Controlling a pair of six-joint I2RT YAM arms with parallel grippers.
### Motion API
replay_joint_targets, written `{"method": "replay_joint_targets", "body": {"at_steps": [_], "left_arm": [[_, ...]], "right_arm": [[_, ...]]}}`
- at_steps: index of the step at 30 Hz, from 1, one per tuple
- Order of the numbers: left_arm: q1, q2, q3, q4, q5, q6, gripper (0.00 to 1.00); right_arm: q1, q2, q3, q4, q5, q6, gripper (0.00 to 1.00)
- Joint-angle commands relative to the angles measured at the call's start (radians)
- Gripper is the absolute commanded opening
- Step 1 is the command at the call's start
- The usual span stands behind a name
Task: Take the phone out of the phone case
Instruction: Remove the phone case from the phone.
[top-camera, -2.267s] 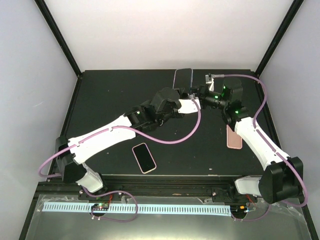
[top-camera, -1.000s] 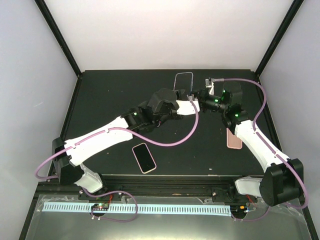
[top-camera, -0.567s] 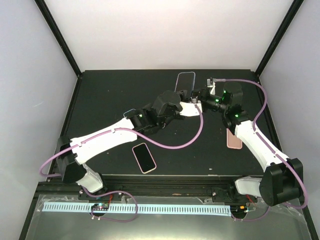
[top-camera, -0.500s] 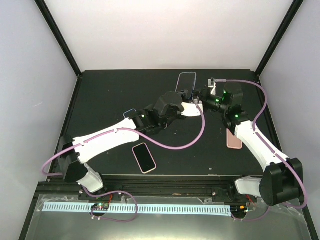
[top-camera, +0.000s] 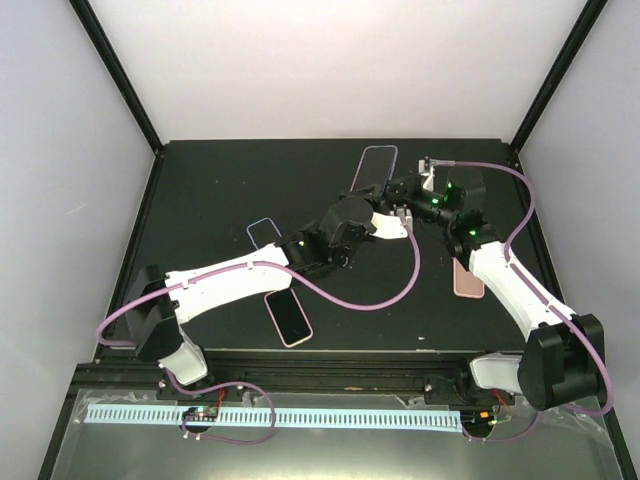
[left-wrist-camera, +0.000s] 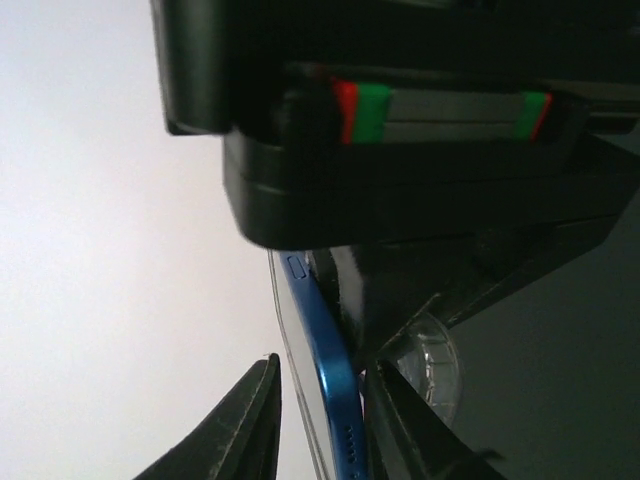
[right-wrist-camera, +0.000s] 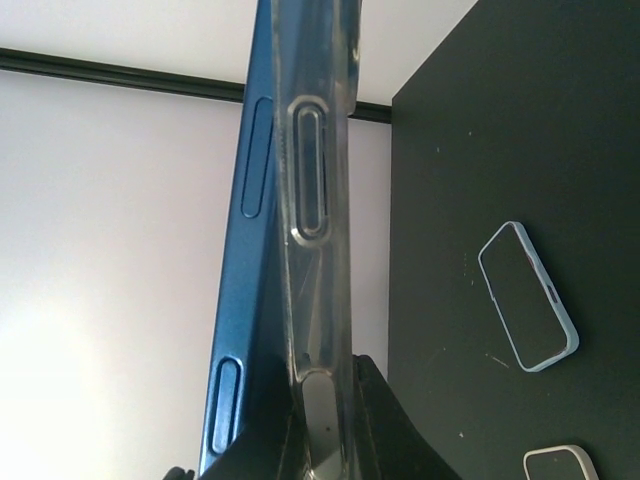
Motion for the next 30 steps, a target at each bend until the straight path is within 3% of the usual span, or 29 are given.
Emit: {"method": "replay_joint_targets", "body": {"at_steps": [1,6,30], "left_arm": [[0.025,0.045,-0.019,0.036,-0.072,0.028,0.23],[0.052,0.046,0.038,-0.047,-0.037,-0.055,0.02],[0.107,-0.071,0.124,0.01,0.023,-0.159,0.02]], "right_arm": [[0.02,-0.033,0.02,0.101,-0.13,-0.005,0.01],[0.02,-0.035,0.022,0.073,-0.122,-0.05,0.01],[-0.022,0.016,0.013,-0.14,-0.013,-0.231,0.01]]}}
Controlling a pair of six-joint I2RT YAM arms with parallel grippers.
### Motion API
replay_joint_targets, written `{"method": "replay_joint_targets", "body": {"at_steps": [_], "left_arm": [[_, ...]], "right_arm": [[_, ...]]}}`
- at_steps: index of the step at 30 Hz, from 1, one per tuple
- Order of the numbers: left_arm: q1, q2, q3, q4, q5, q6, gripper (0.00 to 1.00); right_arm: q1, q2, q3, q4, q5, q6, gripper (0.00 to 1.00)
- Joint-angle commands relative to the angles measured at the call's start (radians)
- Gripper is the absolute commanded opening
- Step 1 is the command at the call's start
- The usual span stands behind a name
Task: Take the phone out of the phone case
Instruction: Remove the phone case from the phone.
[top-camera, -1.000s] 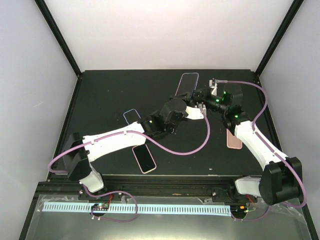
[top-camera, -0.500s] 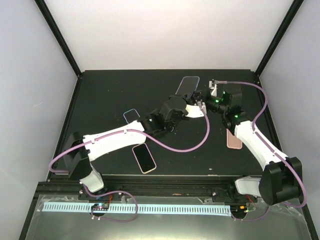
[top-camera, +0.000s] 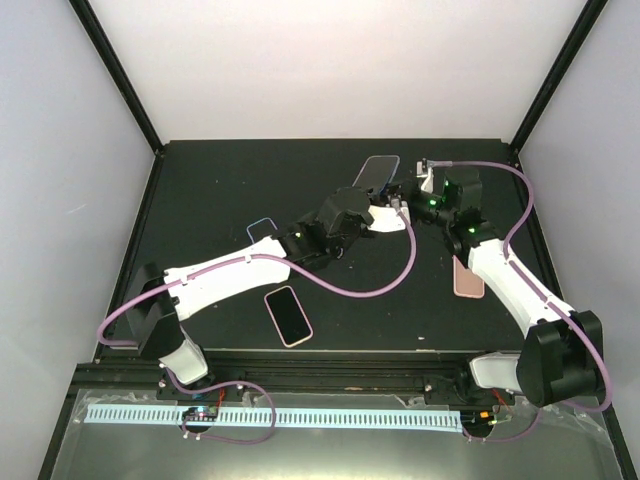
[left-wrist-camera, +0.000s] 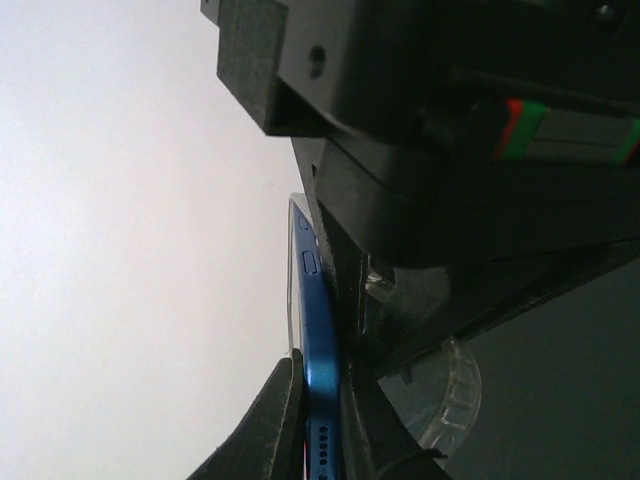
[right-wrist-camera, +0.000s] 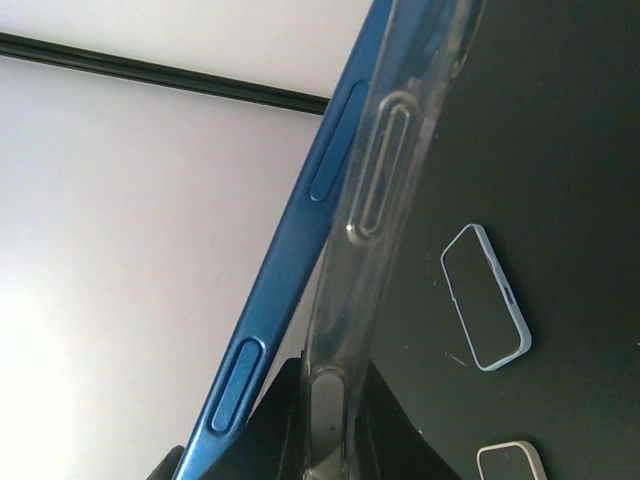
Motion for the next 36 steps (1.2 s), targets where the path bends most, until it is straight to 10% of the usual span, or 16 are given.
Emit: {"method": "replay_joint_targets", "body": {"at_steps": [1,36], "left_arm": [[0.066,-0.083,0.105,0.074,-0.076,-0.007,0.02],[0.105,-0.108,0.21,0.219,-0.09,0.135,0.02]], "right_arm": [[-0.011,-0.005,-0.001,-0.056,-0.029,-0.129,0.01],[-0.021,0.021,-0.142,-0.08,0.042,-0.081,0.01]]}}
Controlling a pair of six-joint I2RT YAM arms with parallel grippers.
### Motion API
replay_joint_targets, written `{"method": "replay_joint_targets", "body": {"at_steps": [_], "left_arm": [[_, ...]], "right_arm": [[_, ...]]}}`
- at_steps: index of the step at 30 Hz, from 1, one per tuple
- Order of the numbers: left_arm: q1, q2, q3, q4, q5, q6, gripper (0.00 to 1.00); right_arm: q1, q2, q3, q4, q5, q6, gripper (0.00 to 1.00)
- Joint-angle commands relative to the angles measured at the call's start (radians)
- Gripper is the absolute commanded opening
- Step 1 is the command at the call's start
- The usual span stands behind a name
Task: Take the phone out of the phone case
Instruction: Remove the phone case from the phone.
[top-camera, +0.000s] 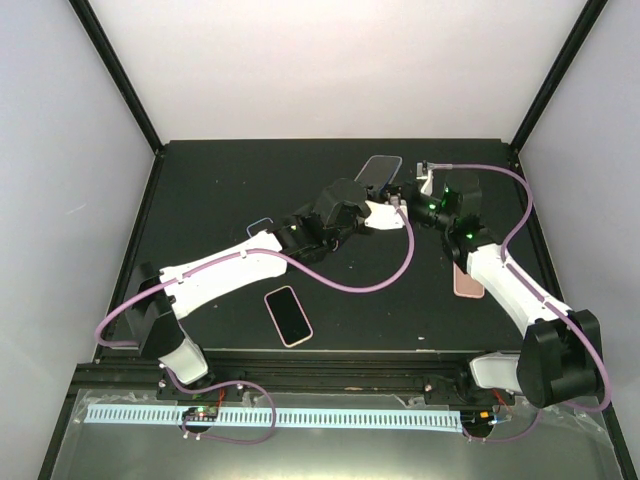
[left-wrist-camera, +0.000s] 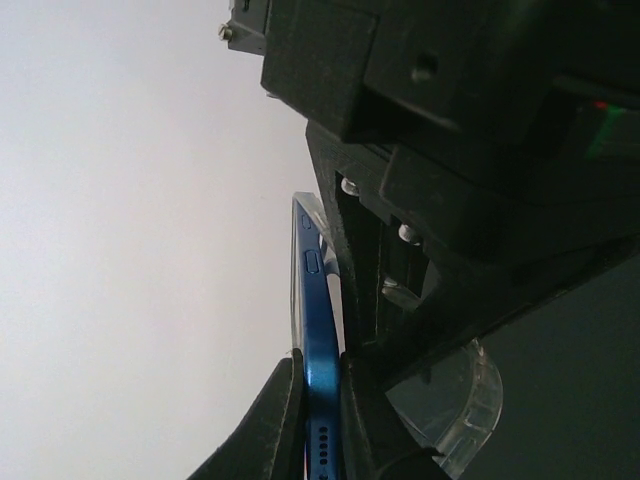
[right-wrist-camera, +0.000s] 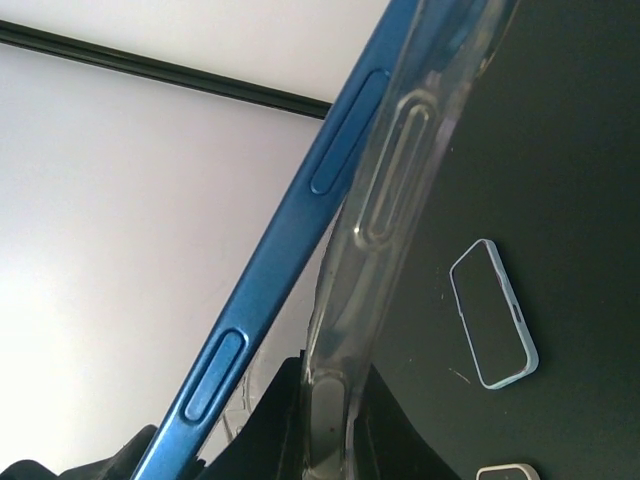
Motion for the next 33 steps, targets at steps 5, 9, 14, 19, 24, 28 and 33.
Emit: {"method": "replay_joint_targets", "body": {"at_steps": [5,9,14,19,24,28,33], "left_arm": [[0.079,-0.09,0.218,0.262,-0.167,0.077,0.02],[0.089,-0.086,0.261,0.195,-0.153,0.012,0.01],[0.101,-0.088,0.274,0.139,-0.132,-0.053,0.02],[0.11,-0.098,0.275,0.098,-0.118,-0.092,0.02],[0.147,-0.123,0.273,-0.011,-0.079,-0.206,0.02],[0.179,-0.158,0.237,-0.085,-0.031,-0.294,0.02],[0.204,-0.204,0.168,-0.131,0.009,-0.351,0.02]], "right_arm": [[-0.025,0.022,-0.077,-0.235,0.058,-0.084,0.01],[-0.025,0.015,-0.044,-0.316,0.113,-0.147,0.01],[-0.036,0.012,-0.066,-0.287,0.104,-0.138,0.01],[-0.042,0.007,-0.052,-0.242,0.06,-0.172,0.01],[-0.044,-0.015,0.002,-0.245,-0.026,-0.336,0.01],[-0.051,-0.046,0.036,-0.33,-0.093,-0.506,0.01],[-0.092,-0.116,0.02,-0.482,-0.128,-0.681,0.01]]}}
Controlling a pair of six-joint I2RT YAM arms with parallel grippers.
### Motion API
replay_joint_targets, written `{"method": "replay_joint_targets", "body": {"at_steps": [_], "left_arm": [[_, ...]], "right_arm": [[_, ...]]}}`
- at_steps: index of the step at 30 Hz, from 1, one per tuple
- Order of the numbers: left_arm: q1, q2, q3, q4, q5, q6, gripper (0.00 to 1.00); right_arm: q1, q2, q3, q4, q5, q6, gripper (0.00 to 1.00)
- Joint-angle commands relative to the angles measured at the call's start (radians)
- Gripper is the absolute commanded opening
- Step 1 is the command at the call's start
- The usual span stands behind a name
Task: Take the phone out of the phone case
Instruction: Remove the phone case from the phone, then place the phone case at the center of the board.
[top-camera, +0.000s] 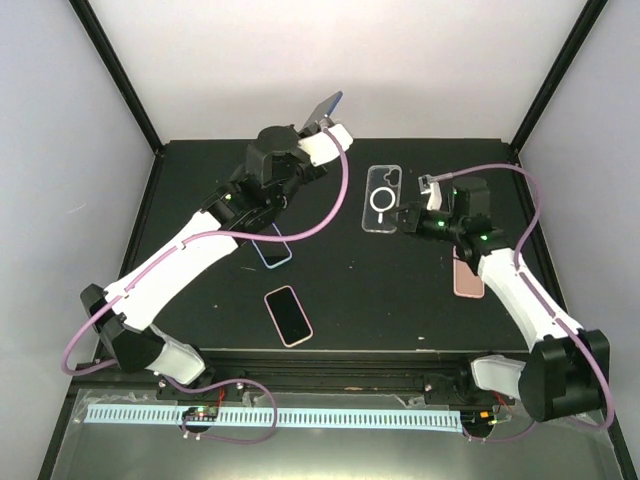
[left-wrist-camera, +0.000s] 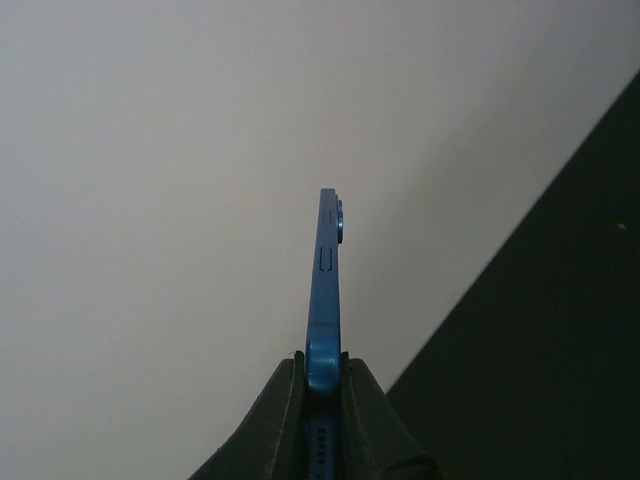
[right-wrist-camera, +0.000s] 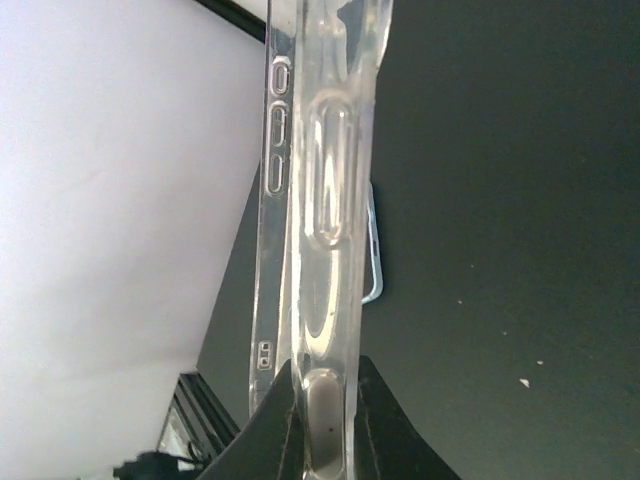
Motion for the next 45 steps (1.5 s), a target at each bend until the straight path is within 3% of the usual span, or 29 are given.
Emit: {"method": "replay_joint_targets", "body": {"at_steps": [1,10,13,20,25,39,41,45], "left_arm": [[0.017,-0.077,-0.034,-0.018,0.048,-0.091,0.02],[0.025,-0.088,-0.089,-0.028,0.068,-0.121,0.02],[0.025,-0.079,-0.089,-0.032,0.072,-0.125,0.02],[0.025,-0.059,-0.092,-0.039,0.086,-0.139,0.02],[0.025,-0.038,-0.078,-0.042,0.095,-0.144,0.02],[0.025,-0.015,-0.066,-0.049,0.112,-0.153,0.02],[0.025,-0.011,-0.062,-0.049,0.113,-0.154,0.01],[0.025,-0.005,-0.056,-0.052,0.118,-0.16,0.02]], "right_arm": [[-0.053,-0.077,-0.003,-0.163,-0.068,-0.22,0.01],[-0.279,-0.041,-0.067,-0.466,-0.172,-0.302,0.01],[-0.301,-0.017,-0.057,-0.552,-0.188,-0.343,0.01],[-0.305,0.023,-0.048,-0.692,-0.035,-0.471,0.01],[-0.316,0.061,-0.056,-0.68,0.062,-0.49,0.01],[-0.318,0.22,-0.027,-0.666,0.1,-0.586,0.02],[-0.318,0.224,-0.042,-0.658,0.122,-0.583,0.05],[-0.319,0.239,-0.038,-0.663,0.152,-0.579,0.22]]}}
